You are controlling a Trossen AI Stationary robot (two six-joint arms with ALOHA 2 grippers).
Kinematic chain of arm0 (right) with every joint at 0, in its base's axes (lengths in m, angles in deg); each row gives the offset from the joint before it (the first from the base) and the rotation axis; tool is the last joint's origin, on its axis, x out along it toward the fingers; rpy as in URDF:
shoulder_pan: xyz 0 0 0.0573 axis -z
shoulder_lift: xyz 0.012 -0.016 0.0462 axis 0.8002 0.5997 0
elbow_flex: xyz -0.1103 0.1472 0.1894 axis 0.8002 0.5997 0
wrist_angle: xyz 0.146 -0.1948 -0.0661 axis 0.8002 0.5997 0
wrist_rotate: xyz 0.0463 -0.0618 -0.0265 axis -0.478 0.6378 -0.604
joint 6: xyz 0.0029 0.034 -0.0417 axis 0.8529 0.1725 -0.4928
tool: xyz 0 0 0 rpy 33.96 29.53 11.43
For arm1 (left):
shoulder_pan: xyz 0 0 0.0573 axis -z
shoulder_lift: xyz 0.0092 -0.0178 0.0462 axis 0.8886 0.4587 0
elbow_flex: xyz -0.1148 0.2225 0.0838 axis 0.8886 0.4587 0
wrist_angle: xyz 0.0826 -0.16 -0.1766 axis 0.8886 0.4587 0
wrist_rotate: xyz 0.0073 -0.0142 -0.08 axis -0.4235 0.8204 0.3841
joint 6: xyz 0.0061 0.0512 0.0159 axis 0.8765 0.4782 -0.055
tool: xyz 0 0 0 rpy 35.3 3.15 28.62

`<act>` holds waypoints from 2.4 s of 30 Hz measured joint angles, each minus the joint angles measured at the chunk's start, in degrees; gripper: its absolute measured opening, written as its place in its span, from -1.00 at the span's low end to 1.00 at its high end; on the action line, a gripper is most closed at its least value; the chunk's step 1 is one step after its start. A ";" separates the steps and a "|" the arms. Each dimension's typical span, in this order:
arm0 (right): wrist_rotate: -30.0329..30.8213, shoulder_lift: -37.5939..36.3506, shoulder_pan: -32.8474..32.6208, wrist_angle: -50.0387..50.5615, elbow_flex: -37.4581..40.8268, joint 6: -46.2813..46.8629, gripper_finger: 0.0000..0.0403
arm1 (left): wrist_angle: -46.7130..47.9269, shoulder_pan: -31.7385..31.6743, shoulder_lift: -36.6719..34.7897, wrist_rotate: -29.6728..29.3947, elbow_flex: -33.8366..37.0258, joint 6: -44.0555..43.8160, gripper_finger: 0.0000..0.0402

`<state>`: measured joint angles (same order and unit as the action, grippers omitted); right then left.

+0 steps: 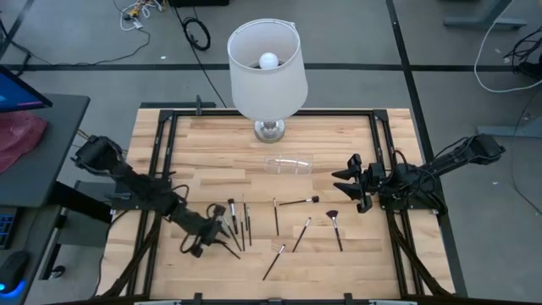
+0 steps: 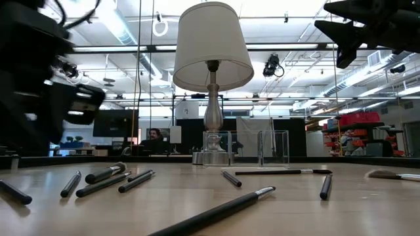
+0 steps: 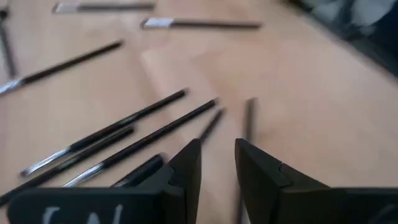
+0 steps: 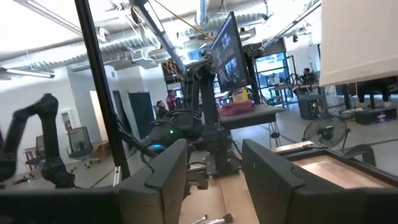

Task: Put items in baskets/containers
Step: Put the black eyeshadow brush into the transparent organizer

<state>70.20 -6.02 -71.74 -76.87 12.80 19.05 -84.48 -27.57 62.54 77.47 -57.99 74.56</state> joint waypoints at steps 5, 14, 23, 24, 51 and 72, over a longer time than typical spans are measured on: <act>-0.01 0.00 0.00 0.36 0.00 1.54 -0.21 | -5.52 3.49 -4.18 -0.31 3.43 -0.22 -0.56; -0.01 0.02 0.01 0.36 0.00 1.61 -0.21 | -0.84 6.29 -14.89 -6.98 9.69 -4.29 -0.58; 0.01 0.02 0.02 0.33 0.00 1.37 -0.21 | -20.87 5.19 -9.65 -8.43 17.06 -5.60 -0.58; 0.01 0.02 0.01 0.33 0.00 1.37 -0.21 | -21.85 5.21 -9.13 -7.87 17.05 -5.60 -0.58; 1.09 21.89 0.04 4.45 -18.55 -5.13 -0.21 | -26.45 5.31 12.16 -5.65 8.99 -8.33 -0.16; -5.16 58.14 0.23 5.33 -45.06 -5.89 -0.21 | -29.17 5.16 21.56 -6.12 8.82 -9.39 -0.74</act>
<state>65.05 52.13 -71.51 -71.54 -32.26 13.17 -113.65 -22.42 84.10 71.34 -49.18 65.17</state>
